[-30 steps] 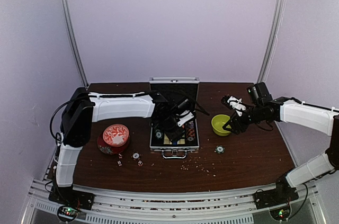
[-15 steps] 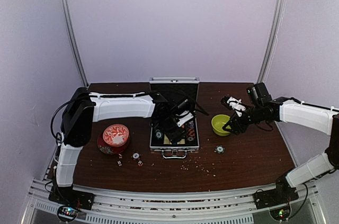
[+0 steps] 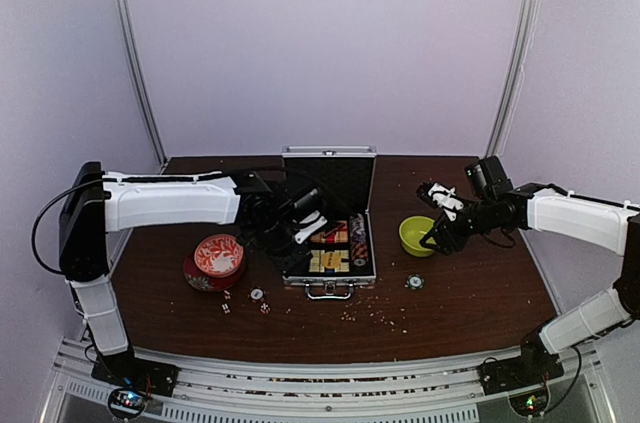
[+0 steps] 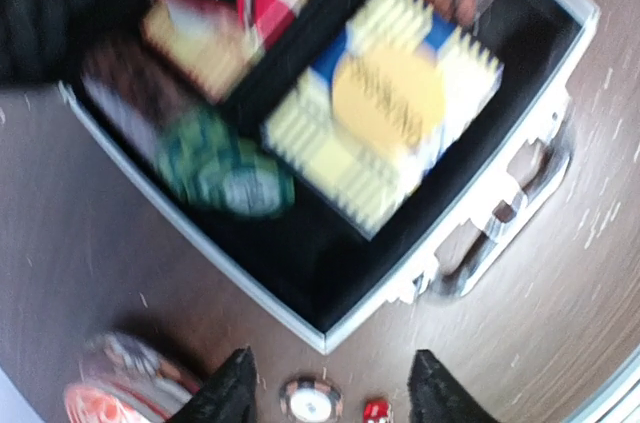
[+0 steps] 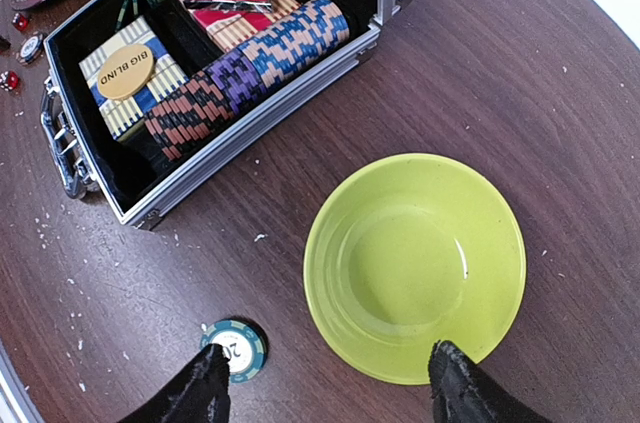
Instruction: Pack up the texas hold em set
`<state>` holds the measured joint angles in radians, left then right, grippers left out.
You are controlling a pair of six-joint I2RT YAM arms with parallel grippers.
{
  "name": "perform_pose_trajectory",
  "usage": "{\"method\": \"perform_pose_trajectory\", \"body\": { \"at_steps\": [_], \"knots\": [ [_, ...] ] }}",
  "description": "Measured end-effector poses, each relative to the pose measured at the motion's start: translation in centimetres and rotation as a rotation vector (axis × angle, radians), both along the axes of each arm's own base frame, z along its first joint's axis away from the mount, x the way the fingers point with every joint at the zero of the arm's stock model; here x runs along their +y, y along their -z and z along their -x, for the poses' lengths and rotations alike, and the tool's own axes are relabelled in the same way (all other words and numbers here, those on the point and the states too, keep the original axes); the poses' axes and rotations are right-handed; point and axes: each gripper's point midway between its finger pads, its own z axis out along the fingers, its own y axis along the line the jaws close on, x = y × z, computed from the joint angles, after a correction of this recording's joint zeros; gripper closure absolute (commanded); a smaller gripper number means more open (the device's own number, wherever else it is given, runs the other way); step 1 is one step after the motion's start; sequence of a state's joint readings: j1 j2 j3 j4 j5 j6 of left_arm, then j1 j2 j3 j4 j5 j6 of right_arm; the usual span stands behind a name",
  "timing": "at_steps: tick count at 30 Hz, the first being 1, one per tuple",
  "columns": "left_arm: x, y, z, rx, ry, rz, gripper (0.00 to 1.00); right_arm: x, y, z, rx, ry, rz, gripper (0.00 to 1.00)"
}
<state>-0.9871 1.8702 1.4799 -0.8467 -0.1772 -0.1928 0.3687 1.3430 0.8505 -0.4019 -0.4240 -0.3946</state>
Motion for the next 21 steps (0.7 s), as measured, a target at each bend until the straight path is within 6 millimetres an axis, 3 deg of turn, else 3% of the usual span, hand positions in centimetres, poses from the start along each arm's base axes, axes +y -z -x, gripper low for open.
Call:
{"method": "perform_pose_trajectory", "body": {
  "at_steps": [9, 21],
  "knots": [
    [5.2, 5.5, 4.3, 0.153, -0.018, -0.147, 0.62, 0.2, 0.2, 0.2, 0.008, -0.008, 0.004, 0.31],
    [5.2, 6.4, 5.3, 0.207, -0.008, -0.135, 0.65, 0.3, 0.2, 0.3, 0.009, -0.014, 0.005, 0.31]
  ]
}}
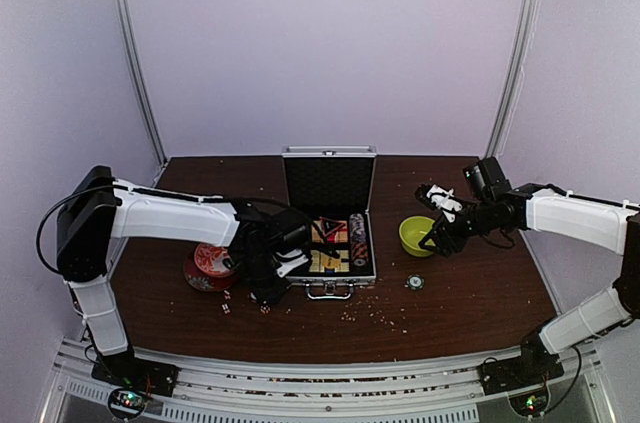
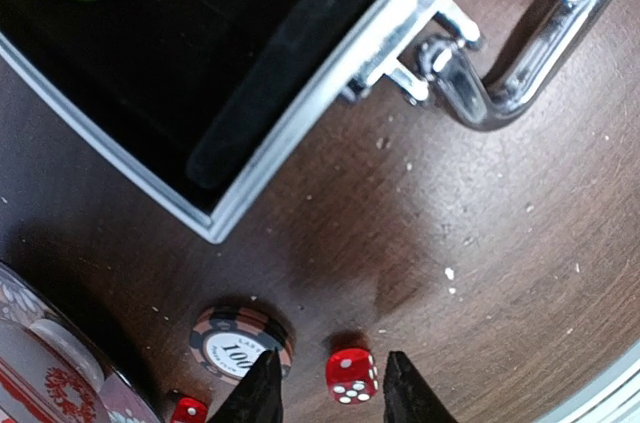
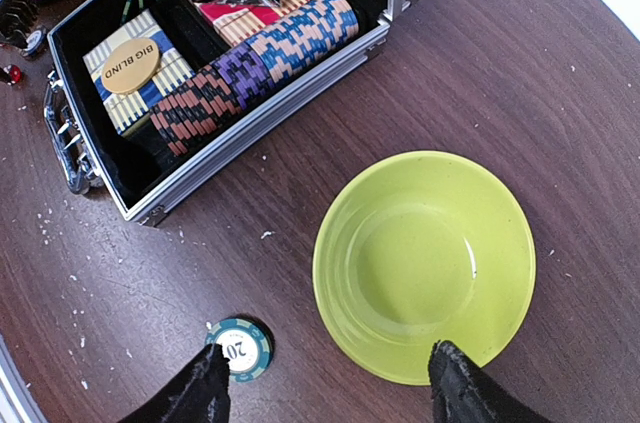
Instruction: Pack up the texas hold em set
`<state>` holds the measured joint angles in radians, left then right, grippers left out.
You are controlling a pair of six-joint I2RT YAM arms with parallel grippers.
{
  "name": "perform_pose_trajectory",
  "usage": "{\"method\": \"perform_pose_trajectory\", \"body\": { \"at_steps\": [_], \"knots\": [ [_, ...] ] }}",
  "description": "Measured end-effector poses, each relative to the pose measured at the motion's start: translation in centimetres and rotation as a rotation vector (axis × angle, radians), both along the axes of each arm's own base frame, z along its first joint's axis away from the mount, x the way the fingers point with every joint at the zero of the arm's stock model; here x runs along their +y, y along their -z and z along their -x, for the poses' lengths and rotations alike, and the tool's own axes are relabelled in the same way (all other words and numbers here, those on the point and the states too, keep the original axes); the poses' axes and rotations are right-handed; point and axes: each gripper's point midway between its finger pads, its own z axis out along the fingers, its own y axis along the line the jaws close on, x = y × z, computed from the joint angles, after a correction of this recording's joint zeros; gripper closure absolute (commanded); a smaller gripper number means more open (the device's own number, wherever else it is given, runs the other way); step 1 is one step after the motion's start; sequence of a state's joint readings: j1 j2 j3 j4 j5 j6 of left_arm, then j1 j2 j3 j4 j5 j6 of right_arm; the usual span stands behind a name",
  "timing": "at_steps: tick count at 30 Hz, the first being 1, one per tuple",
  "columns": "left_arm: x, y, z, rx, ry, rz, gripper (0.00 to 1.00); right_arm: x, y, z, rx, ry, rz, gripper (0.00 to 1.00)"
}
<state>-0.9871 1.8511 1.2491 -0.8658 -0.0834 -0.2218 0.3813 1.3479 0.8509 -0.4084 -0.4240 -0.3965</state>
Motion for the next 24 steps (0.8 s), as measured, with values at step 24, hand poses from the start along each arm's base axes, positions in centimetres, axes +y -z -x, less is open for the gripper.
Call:
{"method": "perform_pose_trajectory", "body": {
  "at_steps": [24],
  "knots": [
    [0.9, 1.4, 2.3, 0.104, -0.007, -0.004, 0.99, 0.4, 0.3, 0.3, 0.01, -0.015, 0.006, 0.31]
  ]
}}
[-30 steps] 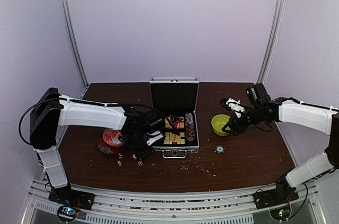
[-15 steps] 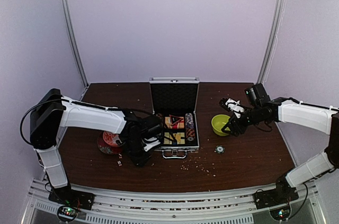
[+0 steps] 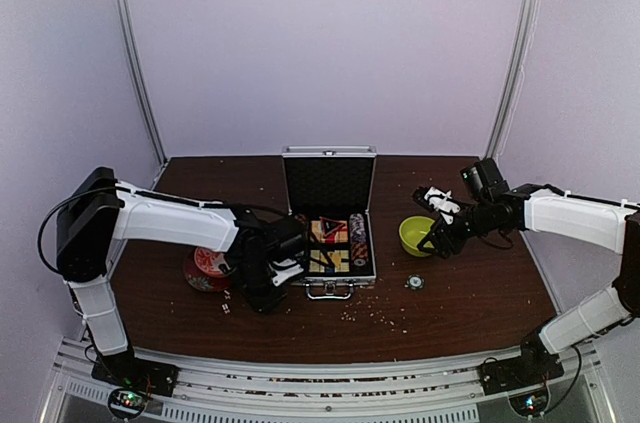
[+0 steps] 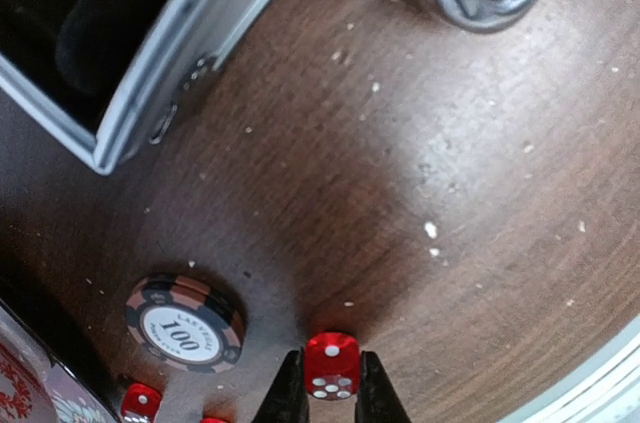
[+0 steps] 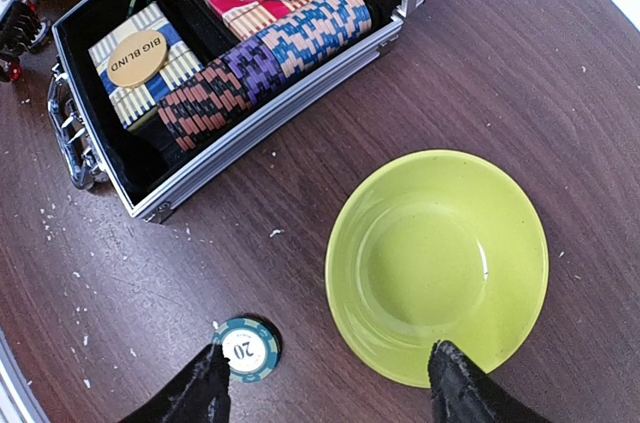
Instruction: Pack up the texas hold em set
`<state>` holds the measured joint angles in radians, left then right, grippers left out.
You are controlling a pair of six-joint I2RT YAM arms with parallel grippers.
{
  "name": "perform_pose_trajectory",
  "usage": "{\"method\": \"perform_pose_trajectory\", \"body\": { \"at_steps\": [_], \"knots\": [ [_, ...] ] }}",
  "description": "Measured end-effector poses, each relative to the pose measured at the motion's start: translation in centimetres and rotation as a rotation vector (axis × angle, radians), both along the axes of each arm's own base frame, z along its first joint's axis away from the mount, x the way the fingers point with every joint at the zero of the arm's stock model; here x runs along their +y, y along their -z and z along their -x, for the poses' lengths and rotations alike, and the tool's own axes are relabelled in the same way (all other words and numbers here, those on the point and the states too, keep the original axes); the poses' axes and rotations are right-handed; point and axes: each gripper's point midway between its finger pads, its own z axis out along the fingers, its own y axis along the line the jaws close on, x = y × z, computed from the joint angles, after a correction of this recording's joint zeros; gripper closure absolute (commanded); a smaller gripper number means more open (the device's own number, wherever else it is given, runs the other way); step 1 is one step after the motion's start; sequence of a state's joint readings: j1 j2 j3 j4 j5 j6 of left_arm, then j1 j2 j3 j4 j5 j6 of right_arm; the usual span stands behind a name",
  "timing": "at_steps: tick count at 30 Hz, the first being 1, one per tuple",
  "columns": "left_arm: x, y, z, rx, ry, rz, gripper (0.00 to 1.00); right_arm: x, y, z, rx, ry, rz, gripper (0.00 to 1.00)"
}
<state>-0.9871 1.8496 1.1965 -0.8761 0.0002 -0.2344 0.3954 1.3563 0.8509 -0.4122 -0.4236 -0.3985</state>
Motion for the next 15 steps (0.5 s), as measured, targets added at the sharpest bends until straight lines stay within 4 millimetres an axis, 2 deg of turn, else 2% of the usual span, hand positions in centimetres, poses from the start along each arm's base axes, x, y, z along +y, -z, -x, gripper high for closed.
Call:
{"method": "perform_pose_trajectory", "body": {
  "at_steps": [3, 7, 11, 15],
  "knots": [
    [-0.4, -0.7, -0.1, 0.006, 0.001, 0.01, 0.99, 0.0, 0.0, 0.0, -0.001, -0.002, 0.001, 0.31],
    [-2.9, -3.2, -1.6, -0.038, 0.007, 0.081, 0.99, 0.0, 0.1, 0.0, -0.001, -0.004, 0.004, 0.31],
    [-6.3, -7.0, -4.6, -0.147, 0.015, 0.177, 1.0, 0.0, 0.1, 0.0, -0.002, -0.007, 0.006, 0.31],
    [-9.2, -8.6, -8.3, -0.263, -0.003, 0.226, 1.0, 0.0, 0.1, 0.1, -0.003, -0.012, 0.008, 0.31]
  ]
}}
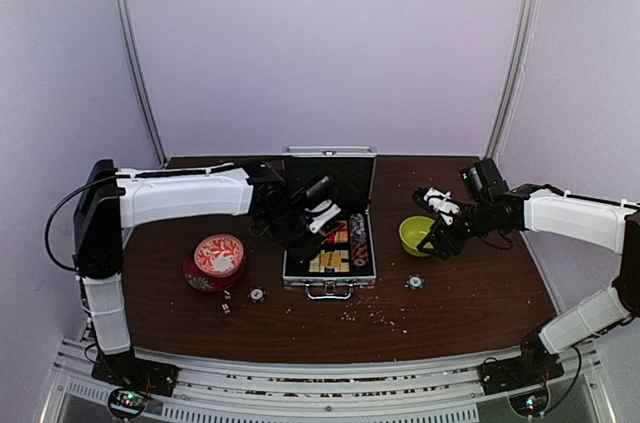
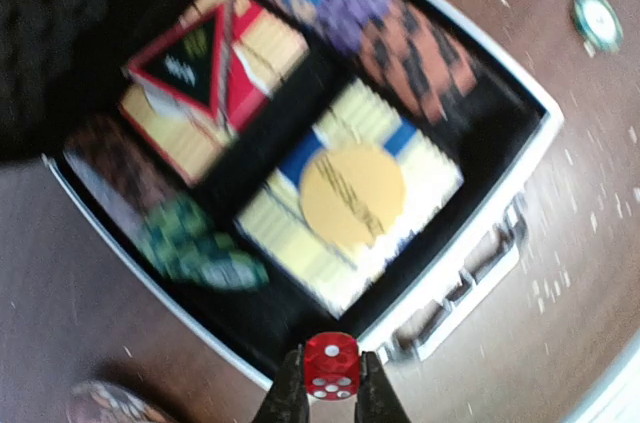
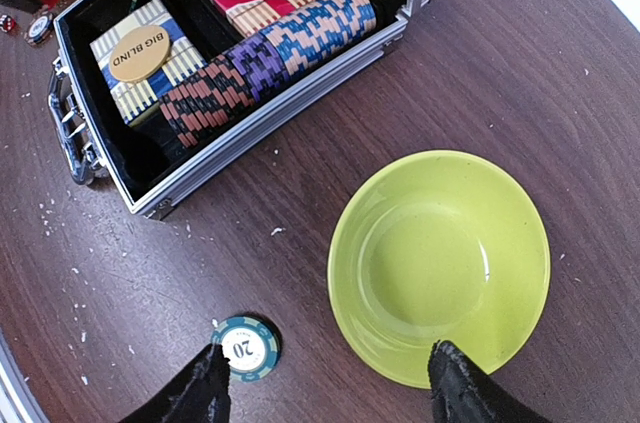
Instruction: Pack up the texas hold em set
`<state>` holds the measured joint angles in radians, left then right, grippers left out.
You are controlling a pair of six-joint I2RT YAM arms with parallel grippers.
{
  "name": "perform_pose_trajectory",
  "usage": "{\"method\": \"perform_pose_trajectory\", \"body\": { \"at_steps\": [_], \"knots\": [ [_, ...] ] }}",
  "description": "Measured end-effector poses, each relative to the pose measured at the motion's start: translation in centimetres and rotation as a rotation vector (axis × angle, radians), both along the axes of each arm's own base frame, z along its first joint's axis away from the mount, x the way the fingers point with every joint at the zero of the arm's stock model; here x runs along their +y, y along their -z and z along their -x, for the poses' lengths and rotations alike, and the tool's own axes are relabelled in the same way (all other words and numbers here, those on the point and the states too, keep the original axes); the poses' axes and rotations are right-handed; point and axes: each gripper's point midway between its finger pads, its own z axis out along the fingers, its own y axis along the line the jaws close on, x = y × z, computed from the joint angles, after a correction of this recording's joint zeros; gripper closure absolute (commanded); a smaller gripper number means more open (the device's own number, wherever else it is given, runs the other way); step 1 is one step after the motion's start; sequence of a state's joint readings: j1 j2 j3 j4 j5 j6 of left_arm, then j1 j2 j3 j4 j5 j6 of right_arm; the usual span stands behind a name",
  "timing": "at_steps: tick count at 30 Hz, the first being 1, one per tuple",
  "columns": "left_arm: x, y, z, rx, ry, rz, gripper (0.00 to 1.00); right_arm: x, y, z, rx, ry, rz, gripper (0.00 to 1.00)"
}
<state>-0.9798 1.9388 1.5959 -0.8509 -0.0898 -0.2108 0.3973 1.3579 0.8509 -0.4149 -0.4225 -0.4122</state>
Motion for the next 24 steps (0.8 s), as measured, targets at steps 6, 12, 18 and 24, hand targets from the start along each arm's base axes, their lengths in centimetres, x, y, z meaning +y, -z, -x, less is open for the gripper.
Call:
{"method": "perform_pose_trajectory", "body": {
  "at_steps": [6, 12, 18, 24],
  "knots": [
    [-3.0, 1.6, -5.5, -0.091, -0.056, 0.015, 1.0, 0.0, 0.0, 0.0, 0.001, -0.002, 0.0, 0.31],
    [-3.3, 4.5, -8.3, -0.1, -0.084, -0.017, 0.99, 0.0, 0.0, 0.0, -0.001, -0.003, 0.001, 0.31],
    [-2.7, 5.5, -8.7, -0.093, -0.093, -0.041, 0.98, 0.0, 0.0, 0.0, -0.002, -0.003, 0.002, 0.31],
    [-2.7, 5.5, -8.7, -0.094, -0.092, -0.041, 0.97, 0.0, 0.0, 0.0, -0.001, -0.004, 0.002, 0.31]
  ]
}}
